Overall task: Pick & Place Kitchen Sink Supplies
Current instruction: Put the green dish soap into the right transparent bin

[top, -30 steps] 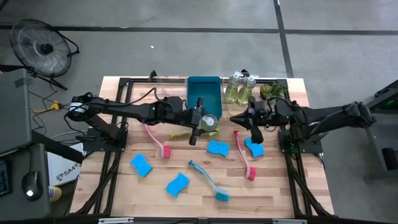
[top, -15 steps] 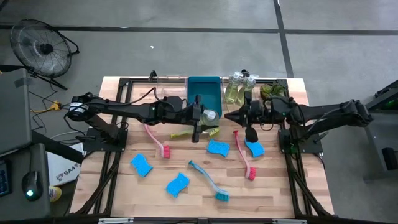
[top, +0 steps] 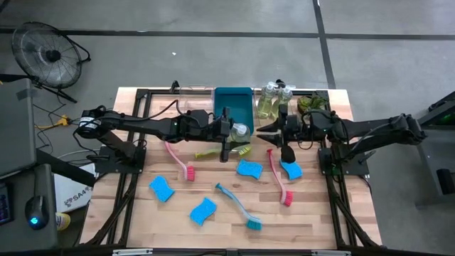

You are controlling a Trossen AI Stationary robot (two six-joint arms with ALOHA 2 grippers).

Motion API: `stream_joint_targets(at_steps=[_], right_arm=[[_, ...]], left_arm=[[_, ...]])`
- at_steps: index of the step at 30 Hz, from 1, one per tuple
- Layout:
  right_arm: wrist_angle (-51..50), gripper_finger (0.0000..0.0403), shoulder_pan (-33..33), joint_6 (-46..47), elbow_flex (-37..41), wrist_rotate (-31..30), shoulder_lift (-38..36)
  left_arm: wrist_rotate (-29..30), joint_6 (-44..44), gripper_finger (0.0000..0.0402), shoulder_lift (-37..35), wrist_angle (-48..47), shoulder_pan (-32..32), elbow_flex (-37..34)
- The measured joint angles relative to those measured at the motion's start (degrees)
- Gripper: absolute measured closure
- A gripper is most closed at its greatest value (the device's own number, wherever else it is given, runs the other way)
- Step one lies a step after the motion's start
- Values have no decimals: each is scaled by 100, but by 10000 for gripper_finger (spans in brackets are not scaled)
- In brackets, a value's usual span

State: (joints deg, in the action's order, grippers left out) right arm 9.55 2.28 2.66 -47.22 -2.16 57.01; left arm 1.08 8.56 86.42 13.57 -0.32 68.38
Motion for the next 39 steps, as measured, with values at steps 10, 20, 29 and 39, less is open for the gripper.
stream_joint_targets(at_steps=[10,20,29,39], right_arm=[[999,132,2,-66,4,330,725],[1478,104,-50,-325,4,-13,939],[1689,104,-28,-376,-2,124,1186],[2314,97,-31,-295,4,226,1534]], left_arm=[[42,-25,201,-19,-53,0,-13],[-58,-22,201,14,-45,-9,-15],[-73,-7,201,5,-41,-7,-11],[-85,-27,201,-21,-30,-9,-11]])
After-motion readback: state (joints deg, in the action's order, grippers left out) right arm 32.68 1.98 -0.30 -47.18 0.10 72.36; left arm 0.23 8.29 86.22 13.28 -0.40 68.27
